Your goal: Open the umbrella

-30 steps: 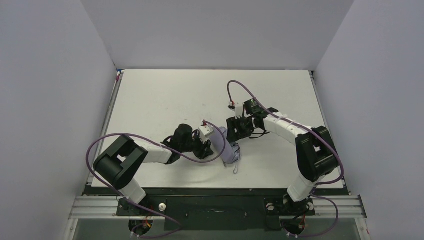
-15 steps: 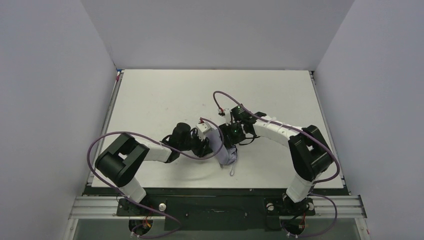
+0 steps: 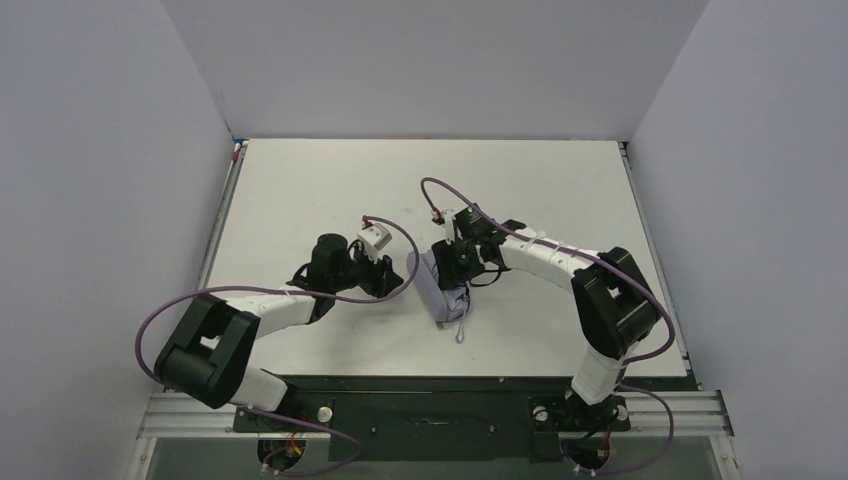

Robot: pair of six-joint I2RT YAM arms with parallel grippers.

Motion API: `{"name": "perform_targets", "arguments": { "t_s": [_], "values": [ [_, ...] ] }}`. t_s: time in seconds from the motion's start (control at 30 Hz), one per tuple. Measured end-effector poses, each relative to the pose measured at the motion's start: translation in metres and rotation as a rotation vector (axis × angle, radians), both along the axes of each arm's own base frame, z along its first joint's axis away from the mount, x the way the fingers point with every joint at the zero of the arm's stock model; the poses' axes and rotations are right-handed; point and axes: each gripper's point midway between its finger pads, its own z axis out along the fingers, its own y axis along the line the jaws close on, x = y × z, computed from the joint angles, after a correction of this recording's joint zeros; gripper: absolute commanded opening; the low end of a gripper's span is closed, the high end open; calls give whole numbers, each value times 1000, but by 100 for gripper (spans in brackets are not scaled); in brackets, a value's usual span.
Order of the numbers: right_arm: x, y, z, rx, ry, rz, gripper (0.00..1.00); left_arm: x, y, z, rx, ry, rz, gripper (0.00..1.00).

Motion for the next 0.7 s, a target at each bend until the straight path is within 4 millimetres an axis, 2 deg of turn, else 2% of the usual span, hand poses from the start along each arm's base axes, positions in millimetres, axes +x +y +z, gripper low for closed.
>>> {"name": "perform_targets", "arguments": {
  "t_s": [0.13, 0.27, 0.5, 0.6, 0.7],
  "values": [
    [16, -5, 12, 18, -23, -39, 0, 1, 8, 7, -8, 7, 29, 53],
    [33, -4, 39, 61, -82, -40, 0, 0, 11, 17, -17, -3, 36, 59],
    [51, 4, 97, 276, -95, -32, 0, 6, 17, 25, -9, -18, 49, 87],
    [63, -8, 110, 365, -63, -75, 0, 8, 15, 30, 11, -48, 17, 89],
    [77, -25, 120, 410, -57, -134, 0, 7, 1, 42, 58, -124, -66, 91]
  ]
}}
